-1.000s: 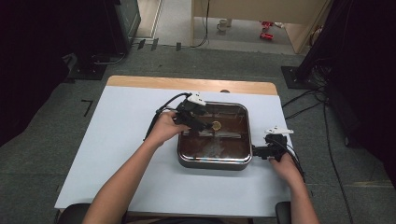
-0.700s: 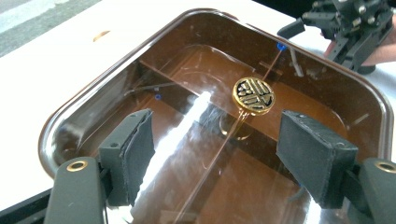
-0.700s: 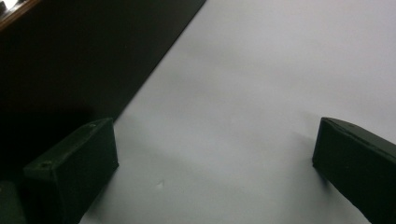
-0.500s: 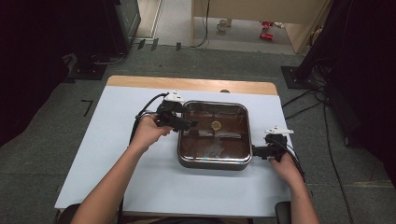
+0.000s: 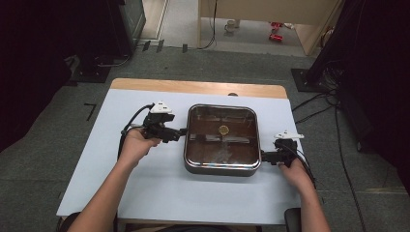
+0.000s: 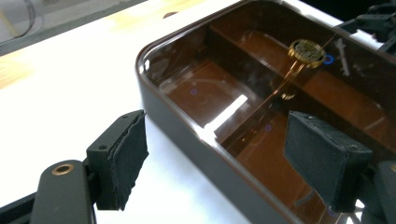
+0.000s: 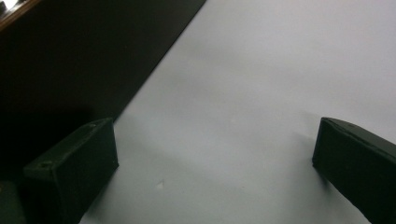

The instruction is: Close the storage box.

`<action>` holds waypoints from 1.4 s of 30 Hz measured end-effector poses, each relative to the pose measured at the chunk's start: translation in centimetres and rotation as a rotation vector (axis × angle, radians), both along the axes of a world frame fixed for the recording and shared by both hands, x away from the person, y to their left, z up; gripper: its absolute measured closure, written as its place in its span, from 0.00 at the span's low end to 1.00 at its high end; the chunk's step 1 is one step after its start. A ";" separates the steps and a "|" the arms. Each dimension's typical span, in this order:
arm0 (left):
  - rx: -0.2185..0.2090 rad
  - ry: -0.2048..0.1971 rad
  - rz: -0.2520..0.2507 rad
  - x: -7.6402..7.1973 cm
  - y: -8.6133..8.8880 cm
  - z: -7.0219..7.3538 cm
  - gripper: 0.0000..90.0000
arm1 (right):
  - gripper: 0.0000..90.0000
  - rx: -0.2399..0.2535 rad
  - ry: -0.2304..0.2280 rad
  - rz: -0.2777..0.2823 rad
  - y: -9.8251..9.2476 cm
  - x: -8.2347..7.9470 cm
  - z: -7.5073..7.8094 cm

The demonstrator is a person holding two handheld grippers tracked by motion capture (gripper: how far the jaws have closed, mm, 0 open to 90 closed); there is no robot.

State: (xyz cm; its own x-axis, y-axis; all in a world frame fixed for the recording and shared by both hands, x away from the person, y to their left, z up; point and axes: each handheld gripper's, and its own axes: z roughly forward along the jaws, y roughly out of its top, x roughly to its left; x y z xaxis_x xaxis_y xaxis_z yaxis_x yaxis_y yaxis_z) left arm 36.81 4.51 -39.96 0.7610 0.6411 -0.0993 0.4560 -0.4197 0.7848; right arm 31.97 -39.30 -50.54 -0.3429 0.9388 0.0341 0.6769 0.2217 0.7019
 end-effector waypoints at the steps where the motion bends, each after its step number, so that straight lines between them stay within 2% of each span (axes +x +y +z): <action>1: 0.005 0.000 0.009 -0.2 0.3 -0.1 0.24 | 0.00 0.000 0.000 0.001 0.0 0.0 0.0; 14: 0.032 0.001 0.118 -1.9 3.3 -2.6 0.24 | 0.00 0.000 0.000 0.000 0.0 0.0 0.0; 23: 0.067 0.004 0.166 -3.0 4.6 -4.8 0.23 | 0.00 0.000 0.001 -0.001 0.0 0.0 0.0; 28: 0.091 0.021 0.179 -3.6 4.7 -6.2 0.23 | 0.00 -0.001 0.001 0.000 0.0 0.0 0.0; 32: 0.136 0.033 0.197 -3.8 4.5 -7.3 0.23 | 0.00 0.000 0.001 0.000 0.0 0.0 0.0; 36: 0.163 0.044 0.200 -3.8 4.1 -8.1 0.24 | 0.00 -0.001 0.002 0.000 0.0 0.0 0.0; 42: 0.171 0.034 0.203 -3.7 3.5 -8.6 0.24 | 0.00 0.000 0.001 0.000 0.0 0.0 0.0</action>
State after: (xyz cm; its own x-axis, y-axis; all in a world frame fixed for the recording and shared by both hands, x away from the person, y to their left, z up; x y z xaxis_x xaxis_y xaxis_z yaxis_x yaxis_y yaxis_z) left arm 33.13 8.01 -48.61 0.6132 0.7900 -0.0001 0.5693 -0.4418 0.6933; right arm 31.97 -39.30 -50.53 -0.3425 0.9389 0.0343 0.6779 0.2217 0.7009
